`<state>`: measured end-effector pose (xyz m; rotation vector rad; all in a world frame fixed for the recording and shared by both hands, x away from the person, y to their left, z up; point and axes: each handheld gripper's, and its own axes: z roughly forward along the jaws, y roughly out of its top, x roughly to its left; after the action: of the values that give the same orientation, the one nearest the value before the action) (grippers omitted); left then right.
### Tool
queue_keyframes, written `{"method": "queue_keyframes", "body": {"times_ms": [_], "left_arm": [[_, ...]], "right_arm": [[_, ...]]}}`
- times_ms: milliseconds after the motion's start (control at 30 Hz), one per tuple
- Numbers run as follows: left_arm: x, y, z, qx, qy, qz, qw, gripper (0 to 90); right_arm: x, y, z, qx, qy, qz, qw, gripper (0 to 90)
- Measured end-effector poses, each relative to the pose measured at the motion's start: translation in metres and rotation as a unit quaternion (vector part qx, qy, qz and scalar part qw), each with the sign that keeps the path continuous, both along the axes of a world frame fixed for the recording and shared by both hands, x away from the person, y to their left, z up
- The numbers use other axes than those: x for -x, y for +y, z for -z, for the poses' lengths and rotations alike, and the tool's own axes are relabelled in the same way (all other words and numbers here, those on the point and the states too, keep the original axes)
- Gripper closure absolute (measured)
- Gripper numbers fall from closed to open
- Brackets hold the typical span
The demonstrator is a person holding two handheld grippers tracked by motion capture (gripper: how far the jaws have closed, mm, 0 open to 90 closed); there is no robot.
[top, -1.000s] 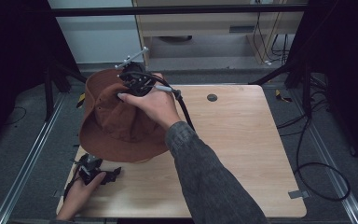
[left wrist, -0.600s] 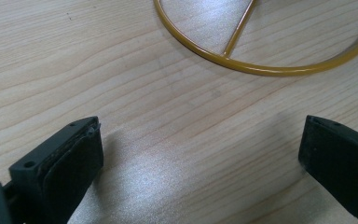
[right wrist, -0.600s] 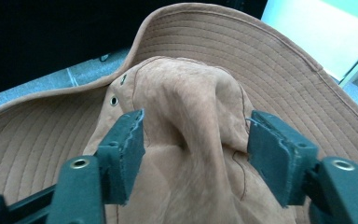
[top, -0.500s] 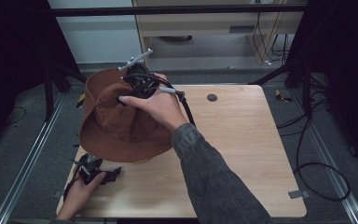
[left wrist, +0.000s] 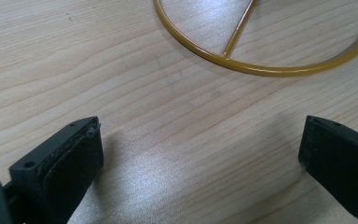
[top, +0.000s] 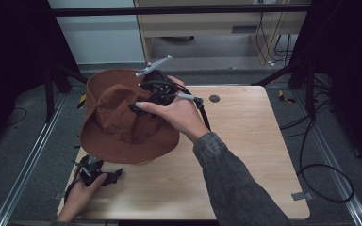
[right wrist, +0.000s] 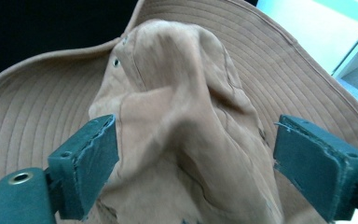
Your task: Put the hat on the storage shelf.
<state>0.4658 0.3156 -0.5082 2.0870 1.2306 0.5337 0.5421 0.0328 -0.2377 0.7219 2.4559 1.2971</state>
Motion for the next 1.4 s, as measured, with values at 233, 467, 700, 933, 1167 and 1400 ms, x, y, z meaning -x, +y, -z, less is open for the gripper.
{"method": "queue_keyframes", "body": {"times_ms": [233,467,700,933,1167,1400], "left_arm": [[0.000,0.000,0.000,0.000,0.000,0.000,1.0000,0.0],[0.000,0.000,0.000,0.000,-0.002,0.000,1.0000,0.0],[0.000,0.000,0.000,0.000,0.000,0.000,1.0000,0.0],[0.000,0.000,0.000,0.001,0.000,0.000,1.0000,0.0],[0.000,0.000,0.000,0.000,0.000,0.000,1.0000,0.0],[0.000,0.000,0.000,0.001,0.000,0.000,1.0000,0.0]], "right_arm": [[0.003,-0.028,0.005,-0.012,-0.003,0.016,0.9998,10.4],[0.016,-0.061,0.009,-0.025,-0.015,0.036,0.9989,9.7],[0.031,-0.110,0.023,-0.027,-0.029,0.069,0.9968,10.6],[0.045,-0.157,0.045,-0.042,-0.030,0.103,0.9933,11.5],[0.057,-0.194,0.078,-0.050,-0.021,0.130,0.9901,10.1],[0.067,-0.223,0.130,-0.027,-0.014,0.166,0.9857,13.5]]}}
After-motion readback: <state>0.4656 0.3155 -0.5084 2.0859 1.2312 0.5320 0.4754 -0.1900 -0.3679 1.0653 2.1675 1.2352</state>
